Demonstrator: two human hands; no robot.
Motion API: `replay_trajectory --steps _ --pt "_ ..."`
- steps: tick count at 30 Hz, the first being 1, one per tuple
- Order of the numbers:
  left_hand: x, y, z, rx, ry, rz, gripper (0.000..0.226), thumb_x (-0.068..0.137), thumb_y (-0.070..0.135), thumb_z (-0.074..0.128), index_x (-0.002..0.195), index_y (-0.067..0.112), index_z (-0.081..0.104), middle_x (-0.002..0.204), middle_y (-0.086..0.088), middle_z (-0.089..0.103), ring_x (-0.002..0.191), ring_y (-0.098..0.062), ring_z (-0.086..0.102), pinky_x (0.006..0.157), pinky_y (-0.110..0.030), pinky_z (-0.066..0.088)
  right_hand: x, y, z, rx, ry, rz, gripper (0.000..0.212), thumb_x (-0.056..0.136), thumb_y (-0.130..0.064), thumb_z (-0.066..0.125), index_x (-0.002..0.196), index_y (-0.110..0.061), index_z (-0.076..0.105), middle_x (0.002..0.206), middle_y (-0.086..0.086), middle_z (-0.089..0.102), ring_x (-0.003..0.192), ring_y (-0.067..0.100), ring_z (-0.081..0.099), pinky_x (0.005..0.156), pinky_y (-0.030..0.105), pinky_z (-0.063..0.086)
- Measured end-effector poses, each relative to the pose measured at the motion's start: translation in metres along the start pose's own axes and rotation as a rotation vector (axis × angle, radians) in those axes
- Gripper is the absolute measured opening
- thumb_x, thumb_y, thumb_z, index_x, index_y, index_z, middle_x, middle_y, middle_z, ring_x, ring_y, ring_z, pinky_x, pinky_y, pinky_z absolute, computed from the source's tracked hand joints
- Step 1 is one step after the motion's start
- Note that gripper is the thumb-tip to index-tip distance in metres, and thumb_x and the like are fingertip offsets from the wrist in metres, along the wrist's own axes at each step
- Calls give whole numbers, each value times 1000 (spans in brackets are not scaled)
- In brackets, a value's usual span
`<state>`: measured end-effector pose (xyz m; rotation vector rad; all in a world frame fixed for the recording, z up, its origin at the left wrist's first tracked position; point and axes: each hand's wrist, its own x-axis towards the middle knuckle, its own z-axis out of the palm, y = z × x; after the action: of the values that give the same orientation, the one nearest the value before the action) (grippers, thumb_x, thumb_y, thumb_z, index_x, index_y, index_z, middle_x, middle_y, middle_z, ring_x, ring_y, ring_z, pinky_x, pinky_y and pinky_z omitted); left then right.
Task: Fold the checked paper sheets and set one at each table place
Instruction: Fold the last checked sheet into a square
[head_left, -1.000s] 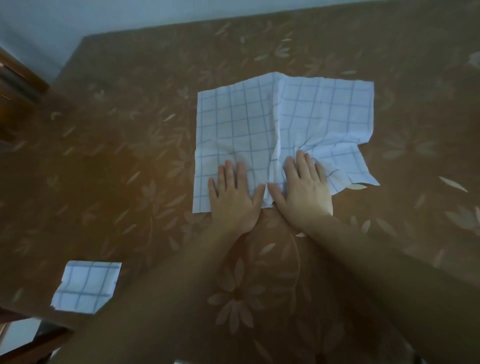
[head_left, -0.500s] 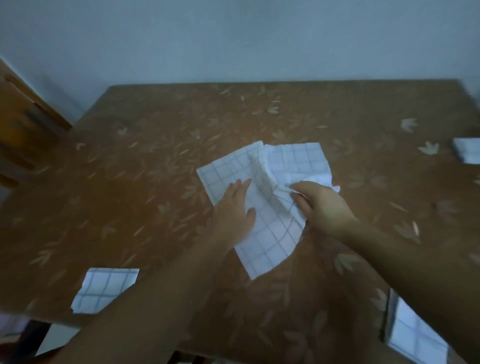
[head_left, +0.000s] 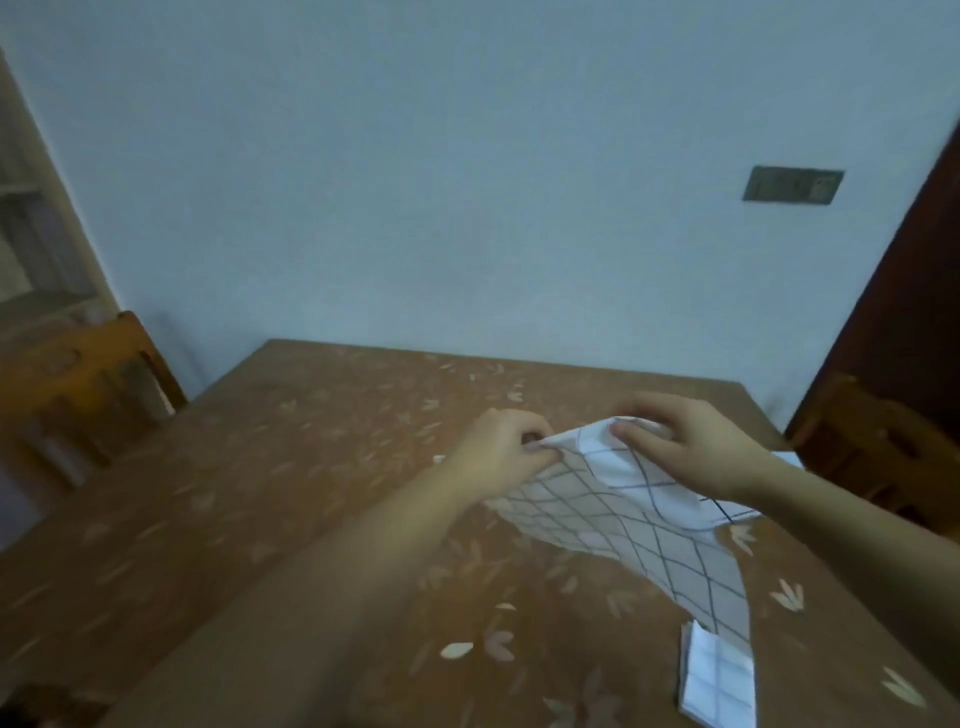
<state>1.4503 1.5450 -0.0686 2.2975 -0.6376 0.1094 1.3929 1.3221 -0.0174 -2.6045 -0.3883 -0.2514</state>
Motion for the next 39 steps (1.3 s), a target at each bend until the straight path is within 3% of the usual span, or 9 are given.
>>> replay_trajectory --steps 3,8,12,15,19,27,31,34,39 --pt "-32 13 -26 -5 48 21 6 85 31 71 82 25 72 84 2 71 81 -16 62 73 -33 48 -25 -27 -18 106 59 83 22 88 -52 58 107 -40 61 101 -24 62 96 -4 56 79 21 43" --pt "-84 25 -65 7 111 -28 12 88 31 67 82 23 73 78 1 68 75 -17 59 68 -33 44 -56 -62 -28 133 -42 141 74 66 -47 84 128 -39 45 109 -12 60 97 5 59 79 17 46" --pt "-122 35 -86 8 195 -55 15 90 27 66 79 19 71 66 8 59 60 -3 49 55 -18 33 -75 -84 -17 268 3 130 73 63 -53 83 123 -36 44 110 -4 63 99 8 61 82 25 48" --pt "-152 46 -96 32 238 -88 17 91 27 64 76 22 68 63 10 56 58 -1 47 53 -15 34 -89 -106 -12 436 34 76 74 68 -38 86 125 -35 39 112 0 62 97 14 64 84 27 53" --pt "-189 68 -100 54 312 -106 18 91 25 64 76 17 68 71 0 63 66 -11 52 57 -19 34 -122 -128 -17 429 -54 -70 103 68 -22 88 144 -41 22 106 -16 55 80 -6 65 71 8 49" --pt "-260 124 -72 121 299 -157 28 97 27 55 74 14 64 64 4 56 62 -10 49 56 -23 32 -200 -126 -27 132 177 -287 31 81 -24 76 110 -25 64 100 -13 65 81 1 59 68 8 39" --pt "-286 139 -74 101 317 -148 32 98 28 55 73 8 62 69 -10 59 65 -15 49 59 -30 32 -231 -127 -34 133 83 -315 60 78 -15 67 132 -34 48 127 -10 53 102 10 57 85 24 49" --pt "-307 149 -80 81 328 -135 35 98 30 54 73 7 60 72 -16 60 65 -15 47 59 -31 32 -243 -142 -36 -79 92 -369 70 78 -18 69 140 -36 43 136 -7 45 97 20 61 81 38 54" --pt "-351 155 -96 111 278 -96 35 100 34 51 74 12 61 68 -4 58 67 -17 51 58 -27 32 -253 -191 -42 201 274 -316 17 83 -12 71 84 -28 74 88 -9 72 83 11 66 72 32 51"
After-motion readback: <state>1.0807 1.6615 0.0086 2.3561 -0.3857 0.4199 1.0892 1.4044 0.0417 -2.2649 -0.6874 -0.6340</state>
